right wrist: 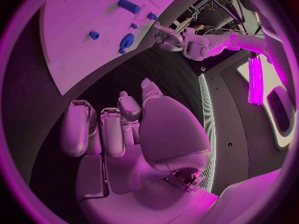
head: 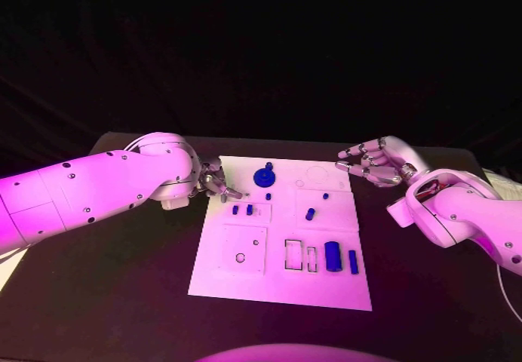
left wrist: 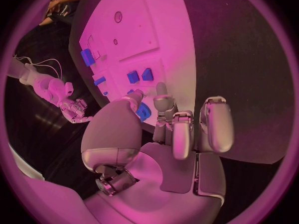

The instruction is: Assemble the parts on the task board

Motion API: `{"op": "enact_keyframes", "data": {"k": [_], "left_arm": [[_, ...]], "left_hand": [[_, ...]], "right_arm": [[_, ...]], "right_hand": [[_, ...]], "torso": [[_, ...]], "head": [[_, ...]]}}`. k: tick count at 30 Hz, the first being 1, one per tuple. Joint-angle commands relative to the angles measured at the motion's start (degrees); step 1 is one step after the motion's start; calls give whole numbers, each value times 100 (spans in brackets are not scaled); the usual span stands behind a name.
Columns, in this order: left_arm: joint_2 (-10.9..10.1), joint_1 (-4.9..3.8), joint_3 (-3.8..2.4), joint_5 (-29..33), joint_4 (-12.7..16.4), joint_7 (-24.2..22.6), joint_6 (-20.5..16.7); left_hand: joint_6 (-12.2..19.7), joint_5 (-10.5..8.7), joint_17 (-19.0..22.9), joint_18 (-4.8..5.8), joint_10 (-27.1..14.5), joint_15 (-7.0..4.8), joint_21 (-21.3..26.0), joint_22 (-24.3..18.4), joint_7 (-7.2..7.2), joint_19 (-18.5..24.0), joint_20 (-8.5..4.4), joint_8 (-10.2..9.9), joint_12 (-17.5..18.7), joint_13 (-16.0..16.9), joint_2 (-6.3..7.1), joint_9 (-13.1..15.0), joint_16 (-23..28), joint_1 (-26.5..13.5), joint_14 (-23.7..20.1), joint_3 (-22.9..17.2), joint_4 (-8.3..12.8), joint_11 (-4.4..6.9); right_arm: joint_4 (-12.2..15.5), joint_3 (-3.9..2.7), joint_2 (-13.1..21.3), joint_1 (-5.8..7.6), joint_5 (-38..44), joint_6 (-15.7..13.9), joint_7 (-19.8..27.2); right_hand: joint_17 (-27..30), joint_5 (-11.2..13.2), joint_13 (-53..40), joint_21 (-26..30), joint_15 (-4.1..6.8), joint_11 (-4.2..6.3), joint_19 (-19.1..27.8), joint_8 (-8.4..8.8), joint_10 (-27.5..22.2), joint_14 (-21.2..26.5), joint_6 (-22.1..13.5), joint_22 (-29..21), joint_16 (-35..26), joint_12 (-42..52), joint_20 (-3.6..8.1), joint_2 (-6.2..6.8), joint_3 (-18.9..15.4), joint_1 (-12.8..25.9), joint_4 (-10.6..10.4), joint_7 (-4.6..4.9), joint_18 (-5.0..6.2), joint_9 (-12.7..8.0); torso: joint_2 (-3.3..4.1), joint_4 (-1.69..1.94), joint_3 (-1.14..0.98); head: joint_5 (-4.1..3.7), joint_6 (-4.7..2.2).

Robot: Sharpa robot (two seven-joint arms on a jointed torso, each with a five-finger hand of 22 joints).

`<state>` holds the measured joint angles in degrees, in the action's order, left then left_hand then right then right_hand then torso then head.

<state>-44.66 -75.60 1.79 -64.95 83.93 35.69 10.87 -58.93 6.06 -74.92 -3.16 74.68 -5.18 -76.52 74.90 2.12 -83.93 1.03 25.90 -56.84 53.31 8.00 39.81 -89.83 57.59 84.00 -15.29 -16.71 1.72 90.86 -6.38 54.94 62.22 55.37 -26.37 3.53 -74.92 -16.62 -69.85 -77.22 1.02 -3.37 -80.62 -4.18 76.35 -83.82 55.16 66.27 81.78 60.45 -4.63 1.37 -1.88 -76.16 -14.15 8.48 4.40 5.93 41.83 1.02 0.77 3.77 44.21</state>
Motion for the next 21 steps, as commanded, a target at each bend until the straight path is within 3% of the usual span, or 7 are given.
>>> {"op": "enact_keyframes", "data": {"k": [1, 9, 12, 14, 16, 17, 21], "left_arm": [[-31, -21, -5, 706, 27, -118, -559], [-107, -44, -12, 885, 13, -192, -757], [-123, -46, -12, 883, 33, -412, -875], [-121, -47, -7, 859, 56, -750, -1041], [-108, -44, 20, 702, 100, -1264, -1278], [-100, -41, 38, 589, 120, -1496, -1382], [-23, 26, 111, -100, 196, -2569, -1994]], "left_hand": [[28, -8, -1508, -41, -41, 41, 46, 379, 14, 6, 48, -40, 70, -82, -15, -48, -17, -43, 600, 189, -5, -9], [44, -3, -1508, -80, -148, 48, 222, 252, 26, 68, 58, -58, 275, -318, -97, -118, -17, 25, 600, 432, 0, -21], [227, 5, -1334, -203, -625, 87, 801, -183, 104, 314, 82, -145, 1029, -1083, -155, -217, 133, 417, 540, 414, 43, -84], [453, 8, -748, -372, -942, 148, 1662, -825, 211, 710, 124, -268, 1309, -1280, -182, -327, 680, 826, 296, 284, 131, -179], [669, 16, 207, -615, -1389, 245, 3096, -1868, 326, 1406, 208, -412, 1717, -1544, -176, -488, 1674, 1463, -219, -3, 334, -292], [763, 13, 782, -662, -1644, 303, 3691, -2275, 406, 1745, 282, -506, 2004, -1746, -143, -596, 2331, 1779, -627, -200, 433, -386], [896, -16, 2610, -680, -1997, 509, 4522, -2825, 596, 2175, 508, -943, 2961, -2645, 196, -1156, 4475, 2502, -1900, -838, 633, -613]], "right_arm": [[-11, 3, -24, -10, 8, 69, 11], [-21, 10, -33, -26, -3, 72, 8], [-17, 10, -31, -27, -4, 70, 8], [-15, 11, -30, -28, -4, 68, 8], [-12, 11, -30, -28, -4, 64, 9], [-11, 11, -30, -28, -4, 61, 10], [-6, 11, -30, -29, -4, 34, 14]], "right_hand": [[-429, -35, 6, 21, 14, 6, 29, 13, -51, -367, 0, -5, -24, -29, -8, -44, -42, 5, -2, -8, 33, -5], [-429, -35, 6, 21, 14, 6, 29, 13, -51, -367, 0, -5, -24, -29, -8, -44, -42, 5, -2, -8, 33, -5], [-429, -35, 6, 21, 14, 6, 29, 13, -51, -367, 0, -5, -24, -29, -8, -44, -42, 5, -2, -8, 33, -5], [-429, -35, 6, 21, 14, 6, 29, 13, -51, -367, 0, -5, -24, -29, -8, -44, -42, 5, -2, -8, 33, -5], [-429, -37, 6, 21, 14, 6, 30, 13, -51, -367, 0, -6, -24, -29, -8, -44, -43, 4, -2, -7, 33, -5], [-429, -48, 8, 23, 14, 6, 30, 14, -52, -367, -2, -7, -26, -28, -7, -47, -48, -2, -2, -7, 34, -6], [-420, -55, 16, 26, 15, 7, 32, 14, -58, -365, -2, -12, -34, -39, -7, -53, -46, -12, 2, -7, 35, -6]], "torso": [[1, 3, 3], [3, -7, -3], [3, -5, -4], [2, -6, -7], [3, -4, -8], [2, -2, -9], [2, 5, 3]], "head": [[4, -5], [5, -15], [-1, -26], [-3, -40], [-14, -58], [-24, -68], [-62, -115]]}}
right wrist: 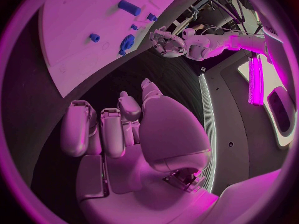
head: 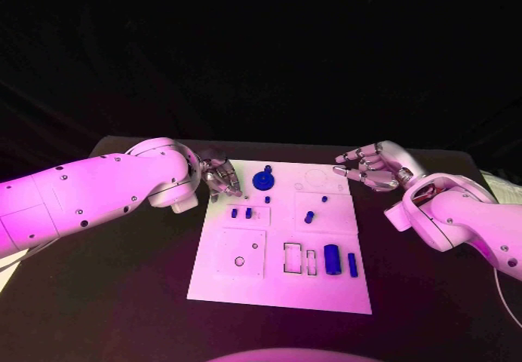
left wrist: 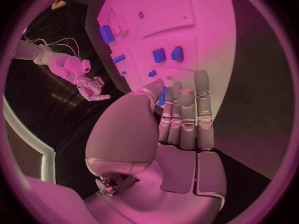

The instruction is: Assemble the parts on the task board

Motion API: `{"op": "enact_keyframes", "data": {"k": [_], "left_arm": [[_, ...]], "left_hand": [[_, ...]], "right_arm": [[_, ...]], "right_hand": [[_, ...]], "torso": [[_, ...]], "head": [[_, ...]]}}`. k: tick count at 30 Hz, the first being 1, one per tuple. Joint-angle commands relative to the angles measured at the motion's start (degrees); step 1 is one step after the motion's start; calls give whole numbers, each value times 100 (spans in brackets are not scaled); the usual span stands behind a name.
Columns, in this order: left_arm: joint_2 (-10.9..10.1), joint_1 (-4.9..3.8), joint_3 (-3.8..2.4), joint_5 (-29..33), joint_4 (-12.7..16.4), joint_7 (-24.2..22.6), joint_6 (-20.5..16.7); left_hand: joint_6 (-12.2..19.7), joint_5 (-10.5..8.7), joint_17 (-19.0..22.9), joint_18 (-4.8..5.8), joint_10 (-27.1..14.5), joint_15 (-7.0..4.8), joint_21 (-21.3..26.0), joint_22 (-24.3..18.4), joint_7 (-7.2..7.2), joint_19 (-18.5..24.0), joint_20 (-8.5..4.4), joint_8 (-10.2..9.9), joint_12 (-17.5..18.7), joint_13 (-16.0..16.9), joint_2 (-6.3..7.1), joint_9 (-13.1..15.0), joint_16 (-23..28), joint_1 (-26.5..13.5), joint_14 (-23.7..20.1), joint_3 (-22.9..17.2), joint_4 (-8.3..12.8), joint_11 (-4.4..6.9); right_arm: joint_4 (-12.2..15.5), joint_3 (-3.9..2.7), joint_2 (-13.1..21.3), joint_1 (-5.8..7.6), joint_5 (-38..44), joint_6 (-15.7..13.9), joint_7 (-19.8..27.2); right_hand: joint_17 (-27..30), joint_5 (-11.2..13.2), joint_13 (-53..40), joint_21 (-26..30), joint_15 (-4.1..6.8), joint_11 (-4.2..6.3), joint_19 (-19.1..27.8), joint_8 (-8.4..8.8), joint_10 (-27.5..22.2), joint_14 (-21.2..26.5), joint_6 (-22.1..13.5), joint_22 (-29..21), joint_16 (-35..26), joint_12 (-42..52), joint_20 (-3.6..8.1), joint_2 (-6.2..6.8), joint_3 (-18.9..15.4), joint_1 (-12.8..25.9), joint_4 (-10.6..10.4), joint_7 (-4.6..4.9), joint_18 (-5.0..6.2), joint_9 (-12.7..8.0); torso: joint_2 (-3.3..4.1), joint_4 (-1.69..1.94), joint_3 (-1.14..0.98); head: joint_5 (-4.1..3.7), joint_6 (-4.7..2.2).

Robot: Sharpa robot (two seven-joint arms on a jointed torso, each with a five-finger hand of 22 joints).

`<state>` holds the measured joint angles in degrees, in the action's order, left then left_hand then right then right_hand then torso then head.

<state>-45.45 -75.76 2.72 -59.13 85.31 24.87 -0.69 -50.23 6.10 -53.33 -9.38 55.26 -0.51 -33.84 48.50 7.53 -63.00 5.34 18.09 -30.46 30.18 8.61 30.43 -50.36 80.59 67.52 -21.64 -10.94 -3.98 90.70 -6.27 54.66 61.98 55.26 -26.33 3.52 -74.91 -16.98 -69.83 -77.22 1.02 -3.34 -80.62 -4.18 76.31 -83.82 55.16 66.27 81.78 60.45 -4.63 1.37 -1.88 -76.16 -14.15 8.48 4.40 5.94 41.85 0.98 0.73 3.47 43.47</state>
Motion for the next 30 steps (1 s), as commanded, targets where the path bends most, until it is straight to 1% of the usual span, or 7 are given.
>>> {"op": "enact_keyframes", "data": {"k": [1, 6, 11, 13, 16, 21, 30], "left_arm": [[79, 71, 28, -849, 66, -1696, -976], [224, 205, 57, -1699, 16, -2195, -1336], [351, 287, 69, -2318, -66, -2141, -1330], [410, 306, 71, -2508, -109, -2074, -1279], [507, 331, 73, -2776, -172, -1903, -1086], [630, 358, 73, -3033, -256, -1725, -736], [781, 395, 71, -3188, -429, -1563, -499]], "left_hand": [[14, -31, 597, -69, -28, 64, 362, -279, 71, 45, 112, -294, 521, -576, 246, -393, 674, 276, -237, -293, 83, -63], [-139, -41, 888, -104, 123, 107, 583, -508, 8, -179, 128, -579, 889, -1150, 448, -828, 854, 169, 6, -191, 62, -91], [-294, -45, 944, -113, 198, 75, 683, -696, 1, -642, 77, -731, 1042, -1491, 448, -1112, 751, 98, 432, 159, 6, -67], [-332, -45, 635, -118, 176, 69, 667, -712, -26, -790, 62, -770, 1093, -1582, 433, -1183, 352, 100, 677, 265, -5, -64], [-416, -39, -425, -98, 174, 15, 447, -593, -74, -1189, 11, -859, 1189, -1771, 363, -1335, -929, 163, 1282, 404, -17, -35], [-505, -30, -1426, 146, 260, -25, -1161, 660, -109, -1792, -47, -1002, 1284, -1997, 299, -1527, -2093, 272, 1704, 483, -15, -5], [-678, -22, -1826, 267, 417, -68, -1998, 1345, -120, -2021, -90, -1094, 1406, -2204, 253, -1670, -2569, 339, 1865, 464, -22, 21]], "right_arm": [[10, 0, -3, -5, 7, 22, 18], [12, 0, -15, -5, -2, -21, 45], [6, 0, -24, -6, -41, -70, 70], [4, 0, -29, -6, -50, -84, 79], [5, 0, -37, -6, -59, -97, 93], [5, 0, -47, -6, -75, -109, 109], [10, 0, -49, -7, -86, -110, 120]], "right_hand": [[-416, -23, 22, 31, 15, 4, 35, 14, -60, -364, -3, -21, -38, -50, -7, -56, -45, -17, 4, -7, 36, -6], [-229, -41, 299, 194, 13, 1, 154, 19, -277, -311, -16, -293, -202, -452, -8, -87, -44, -72, 21, -3, 88, -10], [224, -45, 1108, 566, 18, 5, 390, 15, -765, -174, -19, -835, -651, -1540, -4, -171, -32, -190, 34, -4, 186, -13], [299, -48, 1324, 642, 22, 9, 419, 15, -837, -162, -21, -932, -740, -1799, -1, -181, -38, -213, 31, -5, 201, -14], [328, -49, 1457, 682, 27, 12, 417, 15, -841, -166, -22, -974, -786, -1932, 4, -184, -49, -229, 26, -7, 205, -15], [340, -48, 1531, 697, 28, 12, 416, 16, -862, -168, -25, -989, -804, -2017, 5, -184, -54, -235, 24, -7, 207, -16], [354, -49, 1631, 717, 29, 12, 418, 20, -897, -169, -34, -1012, -826, -2134, 7, -185, -60, -242, 22, -6, 209, -19]], "torso": [[2, 7, 8], [1, -15, 2], [14, -14, 6], [10, -9, 6], [11, -9, 0], [16, -10, 5], [12, -12, 0]], "head": [[-34, -47], [-60, -82], [-92, -120], [-100, -124], [-97, -122], [-94, -110], [-110, -78]]}}
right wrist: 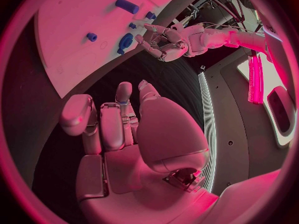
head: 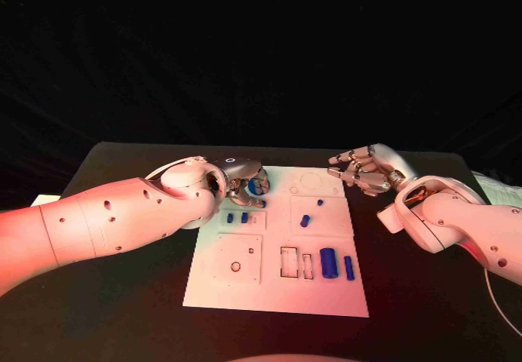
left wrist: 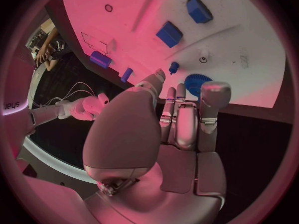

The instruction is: Assemble the parts on the task board

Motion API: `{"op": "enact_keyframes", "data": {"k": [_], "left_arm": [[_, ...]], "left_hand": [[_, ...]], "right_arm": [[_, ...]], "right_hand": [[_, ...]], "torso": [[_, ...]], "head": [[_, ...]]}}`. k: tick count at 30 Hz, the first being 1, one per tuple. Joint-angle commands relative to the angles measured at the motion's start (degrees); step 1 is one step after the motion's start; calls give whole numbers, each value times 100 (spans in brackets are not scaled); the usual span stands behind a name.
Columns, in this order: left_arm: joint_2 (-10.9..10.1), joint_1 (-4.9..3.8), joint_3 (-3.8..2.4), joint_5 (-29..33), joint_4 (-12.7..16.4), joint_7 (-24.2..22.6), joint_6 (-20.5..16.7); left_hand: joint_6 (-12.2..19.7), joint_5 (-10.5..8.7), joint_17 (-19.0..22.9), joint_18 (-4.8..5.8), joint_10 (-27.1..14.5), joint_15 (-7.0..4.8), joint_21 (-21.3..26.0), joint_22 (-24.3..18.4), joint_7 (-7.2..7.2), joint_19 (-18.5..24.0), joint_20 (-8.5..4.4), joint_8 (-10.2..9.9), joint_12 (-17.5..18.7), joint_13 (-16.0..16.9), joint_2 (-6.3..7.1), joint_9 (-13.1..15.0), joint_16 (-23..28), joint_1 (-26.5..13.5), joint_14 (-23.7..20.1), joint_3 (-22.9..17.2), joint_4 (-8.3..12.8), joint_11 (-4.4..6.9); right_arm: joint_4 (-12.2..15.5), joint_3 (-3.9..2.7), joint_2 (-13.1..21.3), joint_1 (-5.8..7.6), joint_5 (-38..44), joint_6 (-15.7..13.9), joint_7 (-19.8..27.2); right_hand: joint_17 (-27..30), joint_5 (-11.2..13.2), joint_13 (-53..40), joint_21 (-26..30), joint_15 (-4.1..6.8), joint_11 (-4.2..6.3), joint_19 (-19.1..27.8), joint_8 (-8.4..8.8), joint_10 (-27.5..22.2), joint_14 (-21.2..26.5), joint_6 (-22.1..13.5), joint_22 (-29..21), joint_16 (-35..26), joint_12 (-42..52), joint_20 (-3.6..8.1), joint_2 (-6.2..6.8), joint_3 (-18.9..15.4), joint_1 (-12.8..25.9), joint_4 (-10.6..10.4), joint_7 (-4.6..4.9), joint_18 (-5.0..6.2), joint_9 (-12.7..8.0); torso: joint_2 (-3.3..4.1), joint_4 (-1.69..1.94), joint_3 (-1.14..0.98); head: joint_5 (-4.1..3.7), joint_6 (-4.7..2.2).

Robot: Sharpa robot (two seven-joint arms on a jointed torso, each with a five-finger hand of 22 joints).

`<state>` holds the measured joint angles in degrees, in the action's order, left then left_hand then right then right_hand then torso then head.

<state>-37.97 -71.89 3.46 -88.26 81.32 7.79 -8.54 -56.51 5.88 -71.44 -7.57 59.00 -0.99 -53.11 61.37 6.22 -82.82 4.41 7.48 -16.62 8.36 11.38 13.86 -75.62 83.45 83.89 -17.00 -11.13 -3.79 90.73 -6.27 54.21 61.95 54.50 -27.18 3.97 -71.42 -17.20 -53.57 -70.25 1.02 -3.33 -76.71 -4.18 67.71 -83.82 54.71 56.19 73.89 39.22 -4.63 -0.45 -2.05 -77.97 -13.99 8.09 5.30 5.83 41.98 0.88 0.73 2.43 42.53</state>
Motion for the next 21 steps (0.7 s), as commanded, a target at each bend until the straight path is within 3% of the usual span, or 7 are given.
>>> {"op": "enact_keyframes", "data": {"k": [1, 10, 17, 21], "left_arm": [[44, 11, -3, -279, -41, 150, 285], [171, 66, -13, -307, -160, 228, 221], [269, 85, -18, -310, -236, 279, 257], [325, 98, -19, -312, -281, 279, 314]], "left_hand": [[-70, 1, -28, 97, 73, -22, -132, 108, 12, -54, 3, -38, 28, -37, -33, -24, -64, 63, 236, -15, -2, 3], [-248, 10, -34, 136, 296, -32, -414, 353, 34, -116, -14, -69, 149, -180, -110, -98, -130, 210, 270, -278, 41, 20], [-319, 7, 55, 162, 423, -38, -576, 496, 42, -137, -16, -102, 223, -252, -100, -141, -95, 223, 259, -415, 58, 27], [-357, 5, 113, 169, 487, -42, -639, 555, 41, -143, -22, -118, 265, -285, -86, -162, -72, 229, 252, -483, 79, 37]], "right_arm": [[8, -1, -4, -4, -11, -26, 75], [8, -1, -15, -6, -14, -18, 85], [7, -1, -26, -7, -17, -6, 89], [9, -1, -28, -7, -18, 2, 89]], "right_hand": [[5, -27, 9, 21, 28, 11, 27, 20, -37, -169, 11, -5, -37, -15, 7, -3, -44, -60, 5, 33, 119, -9], [9, -28, 80, 38, 28, 11, 29, 23, -59, -172, 3, -25, -49, -94, 7, -4, -49, -65, 2, 34, 121, -11], [9, -28, 80, 38, 28, 11, 29, 23, -59, -172, 3, -25, -49, -94, 7, -4, -49, -65, 2, 34, 121, -11], [9, -28, 80, 38, 28, 11, 29, 23, -59, -172, 3, -25, -49, -94, 7, -4, -49, -65, 2, 34, 121, -11]], "torso": [[0, -2, 0], [-7, 4, 3], [-5, 1, -6], [-2, 0, 0]], "head": [[-9, 15], [-18, 24], [-18, 27], [-37, 43]]}}
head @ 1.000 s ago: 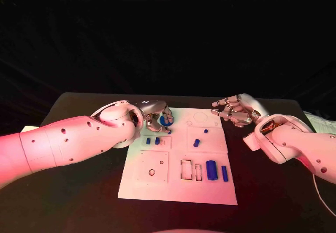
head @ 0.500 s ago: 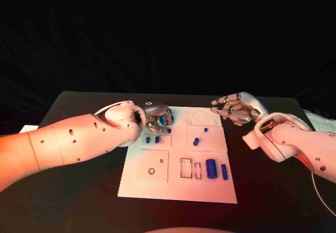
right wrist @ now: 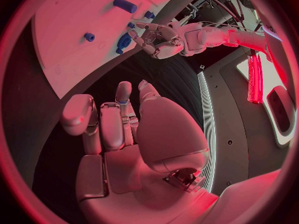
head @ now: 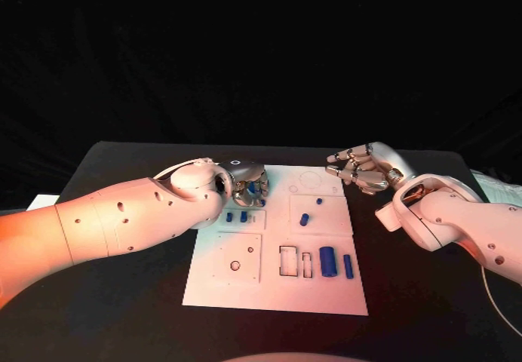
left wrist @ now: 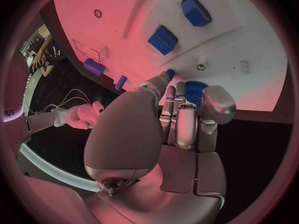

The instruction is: Assemble the parts on the task board

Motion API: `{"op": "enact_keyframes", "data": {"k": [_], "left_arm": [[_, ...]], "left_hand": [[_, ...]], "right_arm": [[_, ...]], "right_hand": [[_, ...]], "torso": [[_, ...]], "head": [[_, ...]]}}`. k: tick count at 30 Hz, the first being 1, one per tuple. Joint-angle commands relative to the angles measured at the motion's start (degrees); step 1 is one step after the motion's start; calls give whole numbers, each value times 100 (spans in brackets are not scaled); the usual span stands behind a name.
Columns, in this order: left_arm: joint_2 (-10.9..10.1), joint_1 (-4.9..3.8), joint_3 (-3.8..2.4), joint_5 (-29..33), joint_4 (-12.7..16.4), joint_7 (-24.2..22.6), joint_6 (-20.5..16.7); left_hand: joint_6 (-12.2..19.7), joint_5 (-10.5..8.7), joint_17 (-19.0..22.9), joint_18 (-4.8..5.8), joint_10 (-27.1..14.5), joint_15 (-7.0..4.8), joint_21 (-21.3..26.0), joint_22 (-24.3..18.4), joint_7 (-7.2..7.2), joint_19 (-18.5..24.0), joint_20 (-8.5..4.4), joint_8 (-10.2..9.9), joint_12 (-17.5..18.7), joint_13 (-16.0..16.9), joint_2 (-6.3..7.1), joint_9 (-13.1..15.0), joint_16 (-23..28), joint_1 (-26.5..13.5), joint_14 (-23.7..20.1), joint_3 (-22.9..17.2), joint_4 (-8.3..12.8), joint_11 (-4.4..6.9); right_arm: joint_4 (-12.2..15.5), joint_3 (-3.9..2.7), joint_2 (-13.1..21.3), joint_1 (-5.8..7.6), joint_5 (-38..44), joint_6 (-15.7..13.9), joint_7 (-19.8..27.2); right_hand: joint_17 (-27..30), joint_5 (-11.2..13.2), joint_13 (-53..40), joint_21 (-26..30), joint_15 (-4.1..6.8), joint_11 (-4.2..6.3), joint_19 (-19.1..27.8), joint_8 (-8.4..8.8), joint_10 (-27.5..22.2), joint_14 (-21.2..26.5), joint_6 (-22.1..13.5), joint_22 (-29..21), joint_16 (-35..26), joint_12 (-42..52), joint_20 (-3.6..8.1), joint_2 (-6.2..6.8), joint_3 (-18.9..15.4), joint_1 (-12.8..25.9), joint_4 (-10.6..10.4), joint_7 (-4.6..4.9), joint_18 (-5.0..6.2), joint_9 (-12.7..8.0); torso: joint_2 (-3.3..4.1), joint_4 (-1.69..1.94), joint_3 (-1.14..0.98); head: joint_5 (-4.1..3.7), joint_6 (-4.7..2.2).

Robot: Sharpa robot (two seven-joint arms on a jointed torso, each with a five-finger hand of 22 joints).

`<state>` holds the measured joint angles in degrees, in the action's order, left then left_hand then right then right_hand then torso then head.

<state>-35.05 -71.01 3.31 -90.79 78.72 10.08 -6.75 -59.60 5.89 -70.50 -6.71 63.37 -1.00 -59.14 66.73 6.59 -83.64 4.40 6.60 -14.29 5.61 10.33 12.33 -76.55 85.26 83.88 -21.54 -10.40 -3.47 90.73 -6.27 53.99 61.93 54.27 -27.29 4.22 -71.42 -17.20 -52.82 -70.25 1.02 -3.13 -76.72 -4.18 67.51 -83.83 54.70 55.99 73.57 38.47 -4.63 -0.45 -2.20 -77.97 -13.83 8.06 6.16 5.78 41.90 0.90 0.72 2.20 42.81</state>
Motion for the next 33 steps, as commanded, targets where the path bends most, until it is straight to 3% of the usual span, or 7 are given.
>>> {"op": "enact_keyframes", "data": {"k": [1, 18, 27, 33], "left_arm": [[41, 13, -4, -59, -29, 49, 137], [150, 60, -5, -67, -157, 104, 311], [200, 87, -6, -88, -214, 47, 203], [204, 95, -6, -78, -233, 9, 141]], "left_hand": [[-48, 4, 19, 82, 50, -42, -37, 19, 4, -61, -21, -30, 32, -10, 19, -9, 22, 48, 253, -29, 7, 5], [-180, 5, 64, 101, 233, -62, -168, 149, 1, -65, -33, -52, 132, -77, 10, -50, 6, 52, 253, -212, 82, 28], [-467, 7, 89, 132, 594, -96, -369, 333, 0, -75, -61, -2, 202, -70, -112, -55, -24, 228, 250, -552, 364, 70], [-555, -1, 112, 153, 721, -97, -493, 444, 4, -85, -68, -18, 293, -62, -105, -71, -33, 151, 247, -644, 477, 79]], "right_arm": [[9, -1, -6, -5, 5, 15, 64], [31, -1, 3, -5, 3, 39, 58], [34, -1, 1, -5, 0, 49, 59], [34, -1, 3, -5, 0, 58, 57]], "right_hand": [[9, -29, 5, 38, 29, -9, 29, 23, -40, -172, 4, -5, -18, -19, 7, -4, -33, -65, -14, 38, 35, -6], [5, -29, 11, 40, 29, -9, 25, 22, -31, -175, 4, -3, -17, -17, 7, -3, -37, -66, -16, 38, 34, -6], [5, -29, 11, 40, 29, -9, 25, 22, -31, -175, 4, -3, -17, -17, 7, -3, -37, -66, -16, 38, 34, -6], [4, -29, 17, 39, 29, -9, 21, 21, -24, -177, 6, 1, -19, -17, 8, -3, -40, -65, -19, 37, 33, -6]], "torso": [[6, -2, 1], [-4, 8, -2], [-6, 7, 4], [-7, 10, 2]], "head": [[-15, 14], [-27, 29], [-31, 40], [-34, 50]]}}
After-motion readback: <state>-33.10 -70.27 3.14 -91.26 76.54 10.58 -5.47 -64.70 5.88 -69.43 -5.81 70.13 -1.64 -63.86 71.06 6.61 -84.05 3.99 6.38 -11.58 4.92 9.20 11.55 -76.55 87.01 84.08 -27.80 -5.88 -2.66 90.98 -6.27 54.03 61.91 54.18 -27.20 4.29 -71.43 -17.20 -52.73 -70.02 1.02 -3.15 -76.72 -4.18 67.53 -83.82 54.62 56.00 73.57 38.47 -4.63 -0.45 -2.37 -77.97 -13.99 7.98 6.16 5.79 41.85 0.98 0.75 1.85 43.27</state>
